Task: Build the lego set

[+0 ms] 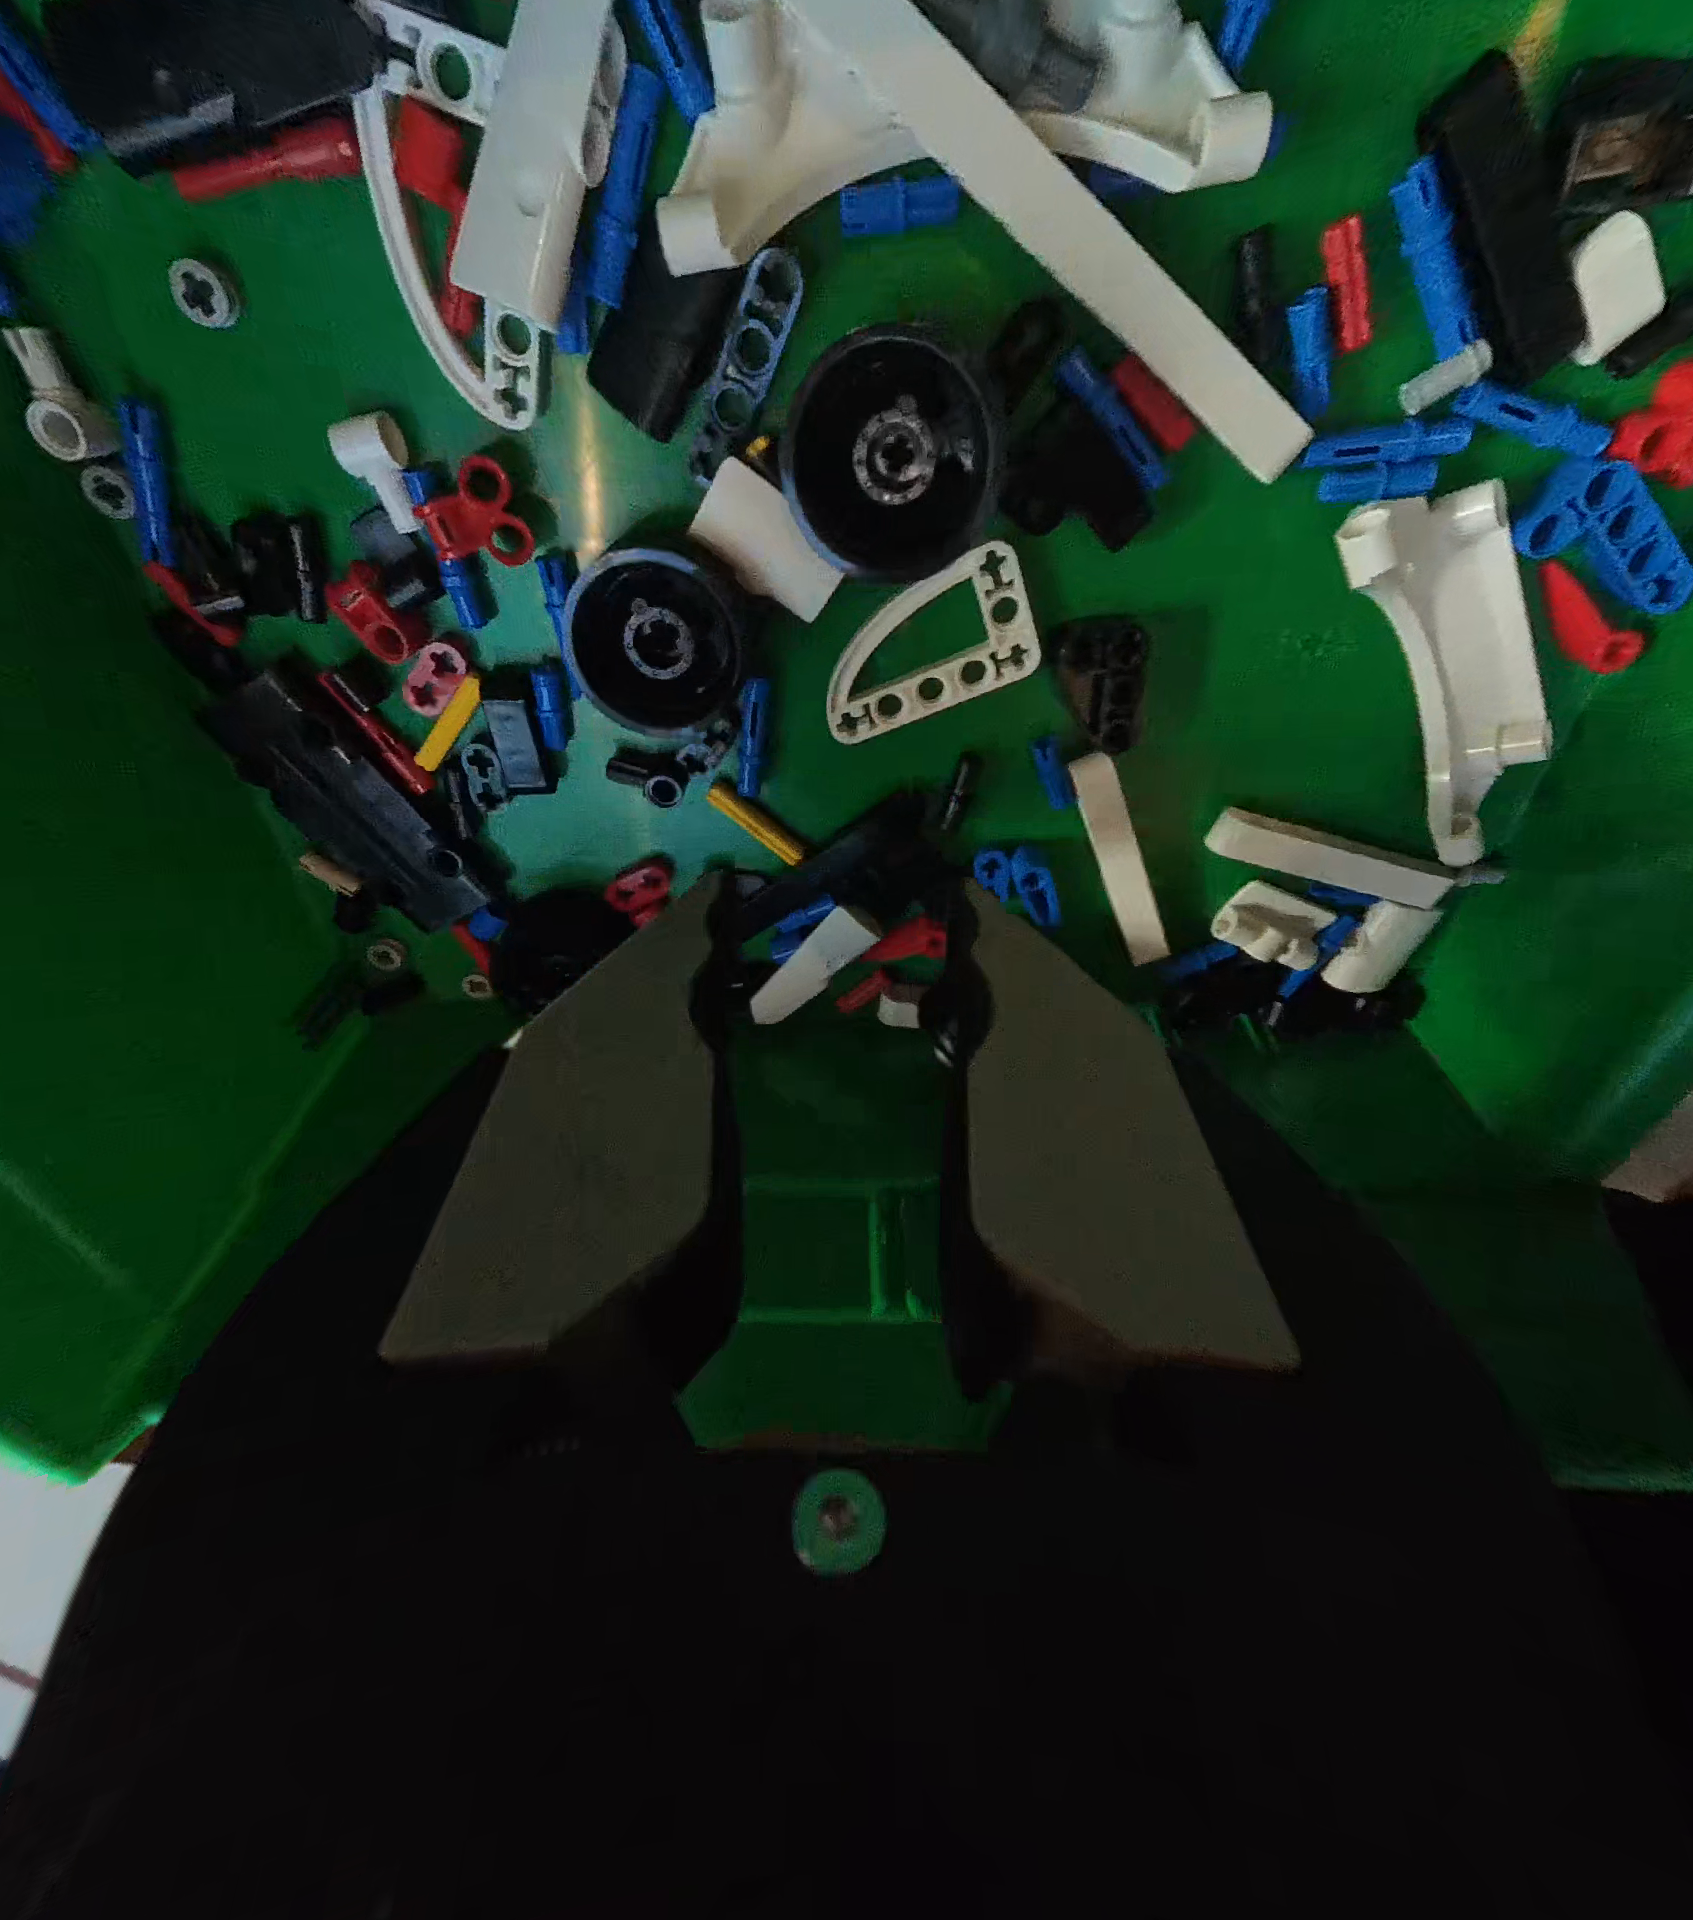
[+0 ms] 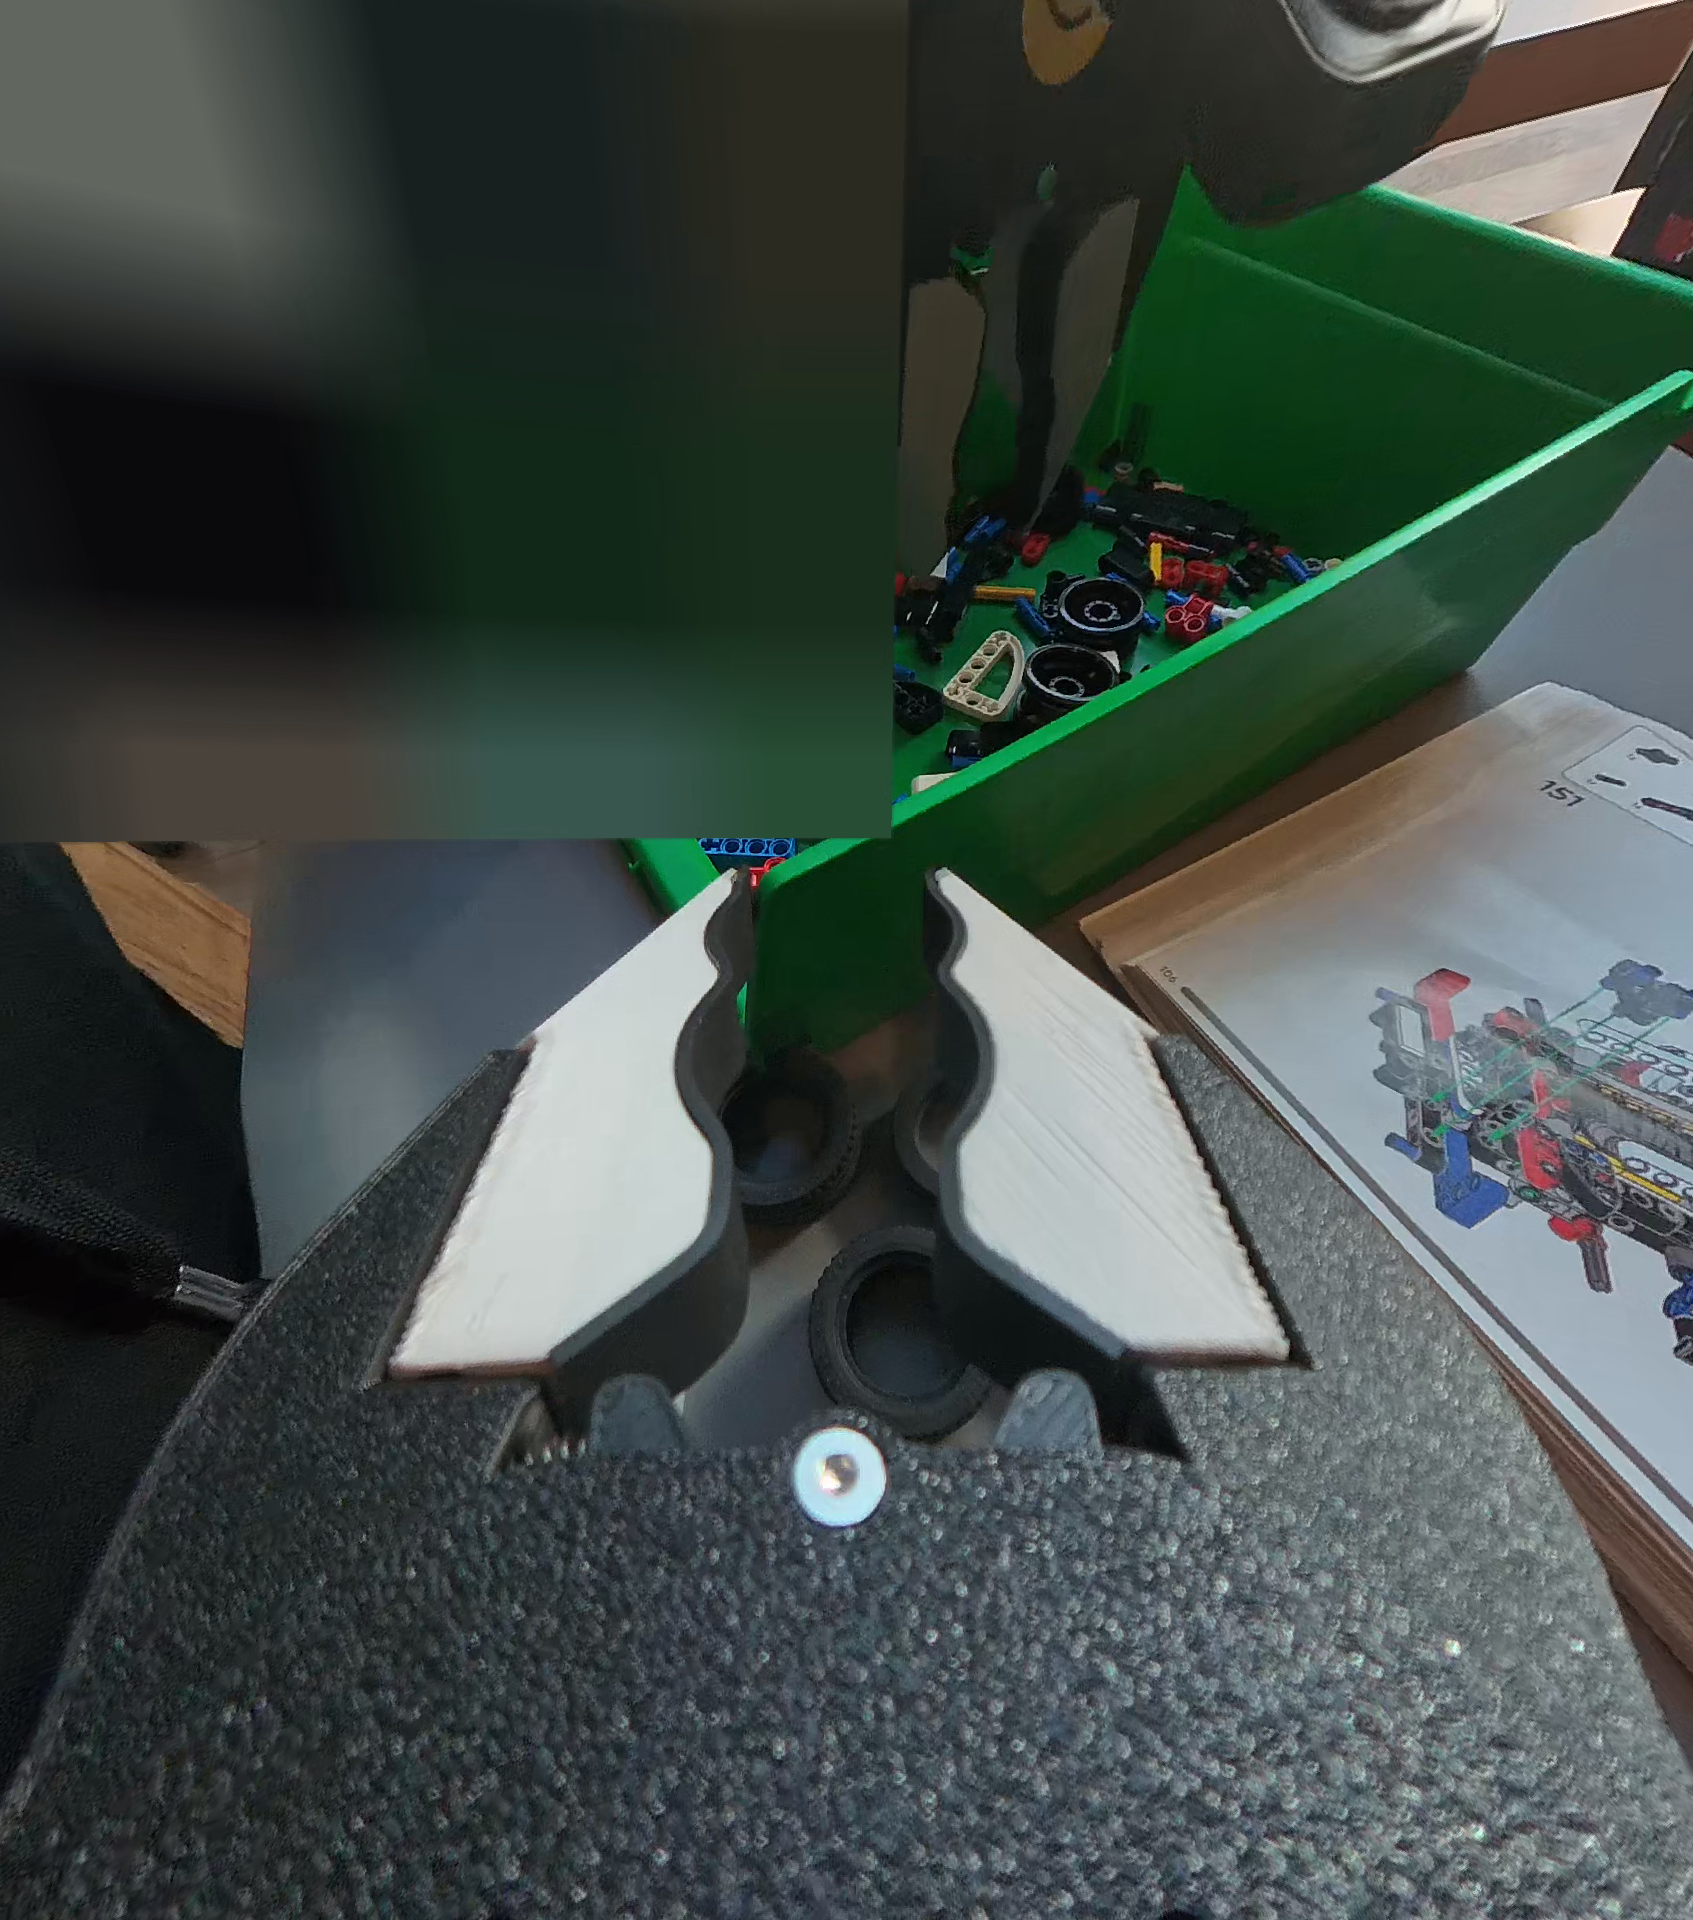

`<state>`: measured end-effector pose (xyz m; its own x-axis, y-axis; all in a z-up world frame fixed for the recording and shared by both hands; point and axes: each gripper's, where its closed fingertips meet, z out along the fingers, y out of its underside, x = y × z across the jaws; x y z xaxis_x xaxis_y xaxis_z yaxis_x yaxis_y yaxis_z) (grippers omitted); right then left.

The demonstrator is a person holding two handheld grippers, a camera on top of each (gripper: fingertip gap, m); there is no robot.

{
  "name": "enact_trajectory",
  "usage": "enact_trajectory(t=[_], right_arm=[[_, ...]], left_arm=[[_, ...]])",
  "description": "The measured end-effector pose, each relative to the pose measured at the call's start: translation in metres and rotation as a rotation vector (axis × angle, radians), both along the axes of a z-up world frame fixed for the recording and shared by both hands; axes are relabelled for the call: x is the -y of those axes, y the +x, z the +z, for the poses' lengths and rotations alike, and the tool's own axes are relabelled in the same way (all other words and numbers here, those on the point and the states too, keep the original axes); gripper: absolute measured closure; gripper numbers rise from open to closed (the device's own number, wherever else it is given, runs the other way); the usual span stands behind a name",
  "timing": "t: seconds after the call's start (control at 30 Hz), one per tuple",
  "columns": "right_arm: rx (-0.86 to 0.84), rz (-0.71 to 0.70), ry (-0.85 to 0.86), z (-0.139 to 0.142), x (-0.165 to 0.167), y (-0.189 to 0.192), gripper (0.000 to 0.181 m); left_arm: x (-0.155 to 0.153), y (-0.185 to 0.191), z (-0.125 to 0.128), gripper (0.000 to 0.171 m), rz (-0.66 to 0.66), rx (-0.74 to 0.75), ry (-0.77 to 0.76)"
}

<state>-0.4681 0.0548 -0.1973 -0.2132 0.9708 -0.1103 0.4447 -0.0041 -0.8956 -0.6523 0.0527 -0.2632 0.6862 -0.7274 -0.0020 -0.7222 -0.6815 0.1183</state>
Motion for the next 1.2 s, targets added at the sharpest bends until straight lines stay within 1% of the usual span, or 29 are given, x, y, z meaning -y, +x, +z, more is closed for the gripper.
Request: enact_trajectory(t=[0.17,0.57,0.77,0.83,0.93,0.97,1.03,1.13,1.17,1.2], right_arm=[[0.004,-0.007,-0.008,-0.001,0.000,0.001,0.150],[0.012,0.009,-0.005,-0.004,0.002,0.000,0.151],[0.013,0.014,-0.009,-0.004,0.002,-0.001,0.151],[0.013,0.014,-0.011,-0.004,0.003,-0.001,0.151],[0.014,0.015,-0.011,-0.004,0.003,-0.001,0.151],[0.016,0.015,-0.007,-0.004,0.003,-0.001,0.151],[0.017,0.015,-0.001,-0.004,0.003,-0.001,0.151],[0.024,0.015,0.004,-0.005,0.003,-0.001,0.152],[0.025,0.013,0.010,-0.005,0.003,-0.001,0.152],[0.025,0.011,0.014,-0.004,0.003,-0.001,0.152]], left_arm=[[-0.007,0.004,-0.001,0.135,-0.019,0.003,0.019],[-0.004,-0.005,-0.002,0.135,0.009,-0.010,0.009],[-0.007,-0.001,-0.003,0.137,-0.013,-0.001,0.016],[-0.013,0.011,-0.001,0.138,-0.039,0.041,0.044],[-0.025,0.040,0.006,0.139,-0.114,0.161,0.105],[-0.027,0.043,0.006,0.138,-0.126,0.163,0.119],[-0.028,0.041,0.001,0.138,-0.132,0.128,0.107],[-0.020,0.038,-0.015,0.136,-0.128,0.085,0.020],[-0.019,0.035,-0.018,0.136,-0.126,0.061,0.001],[-0.016,0.035,-0.017,0.138,-0.119,0.068,-0.014]])
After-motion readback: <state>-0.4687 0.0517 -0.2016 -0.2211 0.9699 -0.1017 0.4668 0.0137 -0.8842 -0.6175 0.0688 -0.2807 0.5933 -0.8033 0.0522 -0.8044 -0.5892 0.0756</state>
